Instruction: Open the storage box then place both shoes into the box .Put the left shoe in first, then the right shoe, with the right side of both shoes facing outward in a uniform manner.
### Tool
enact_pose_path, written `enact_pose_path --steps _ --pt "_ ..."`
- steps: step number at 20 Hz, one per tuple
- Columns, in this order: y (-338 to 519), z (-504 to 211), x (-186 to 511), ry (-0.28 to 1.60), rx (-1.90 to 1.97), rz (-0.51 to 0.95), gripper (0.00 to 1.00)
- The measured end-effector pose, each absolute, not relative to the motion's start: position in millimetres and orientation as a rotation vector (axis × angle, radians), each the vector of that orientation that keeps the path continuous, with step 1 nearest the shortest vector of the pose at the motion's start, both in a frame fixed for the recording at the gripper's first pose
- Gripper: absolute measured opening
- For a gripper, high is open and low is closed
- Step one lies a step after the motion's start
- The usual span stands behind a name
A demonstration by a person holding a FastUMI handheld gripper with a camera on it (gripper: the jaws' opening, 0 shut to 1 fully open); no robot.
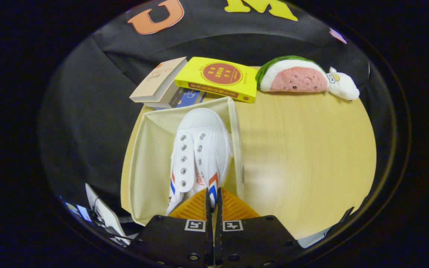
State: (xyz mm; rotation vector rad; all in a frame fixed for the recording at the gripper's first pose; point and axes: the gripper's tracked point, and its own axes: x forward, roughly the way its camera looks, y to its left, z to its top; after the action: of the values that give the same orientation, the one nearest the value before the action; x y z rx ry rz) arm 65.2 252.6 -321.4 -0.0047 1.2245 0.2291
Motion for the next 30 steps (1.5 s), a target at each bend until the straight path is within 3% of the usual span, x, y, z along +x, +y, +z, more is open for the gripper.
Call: enact_pose_path --steps 10,12,13,14,16,24,30 --pt "264 -337 69 1.177 -0.065 0.188 0.04" --pt "276 -327 68 1.123 -0.055 0.241 0.30" --pt "271 -319 67 1.099 -0.071 0.240 0.37" --pt "267 -314 64 1.088 -0.080 0.233 0.63" --pt "263 -305 51 1.077 -0.072 0.218 0.77" --pt "197 -237 15 0.899 -0.088 0.180 0.96" --pt "122 -160 -7 0.712 -0.128 0.124 0.94"
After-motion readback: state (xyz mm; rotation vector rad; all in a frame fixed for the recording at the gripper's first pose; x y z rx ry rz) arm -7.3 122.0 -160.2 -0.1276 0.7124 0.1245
